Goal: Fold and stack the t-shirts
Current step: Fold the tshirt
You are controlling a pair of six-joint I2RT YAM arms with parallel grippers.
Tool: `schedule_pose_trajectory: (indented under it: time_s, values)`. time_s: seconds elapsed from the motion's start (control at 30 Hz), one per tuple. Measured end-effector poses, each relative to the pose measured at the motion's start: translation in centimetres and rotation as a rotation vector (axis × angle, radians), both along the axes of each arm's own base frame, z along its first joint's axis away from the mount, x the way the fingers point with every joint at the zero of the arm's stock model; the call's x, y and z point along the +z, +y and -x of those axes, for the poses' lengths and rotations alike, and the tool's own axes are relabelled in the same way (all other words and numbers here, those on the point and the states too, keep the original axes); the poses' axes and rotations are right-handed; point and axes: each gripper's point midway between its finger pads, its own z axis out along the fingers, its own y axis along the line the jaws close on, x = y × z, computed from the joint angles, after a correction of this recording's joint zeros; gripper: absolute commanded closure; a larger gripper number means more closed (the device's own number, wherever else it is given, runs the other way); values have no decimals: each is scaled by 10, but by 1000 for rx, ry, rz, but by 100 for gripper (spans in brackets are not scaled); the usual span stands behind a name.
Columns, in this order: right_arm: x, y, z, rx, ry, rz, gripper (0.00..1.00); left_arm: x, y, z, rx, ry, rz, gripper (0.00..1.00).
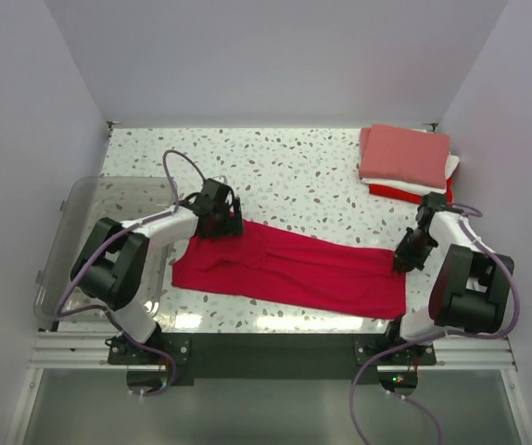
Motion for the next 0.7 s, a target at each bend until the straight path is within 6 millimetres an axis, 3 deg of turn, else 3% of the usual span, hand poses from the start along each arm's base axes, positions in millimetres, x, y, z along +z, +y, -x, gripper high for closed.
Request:
schedule_pose_trajectory:
  time_s: [0.37, 0.7]
  values:
    - [24, -16, -23, 73, 15, 50, 100, 2, 4, -25, 19, -48, 19, 17]
    - [32, -5, -2, 194, 139, 75, 100, 3, 7, -35, 14, -52, 20, 17]
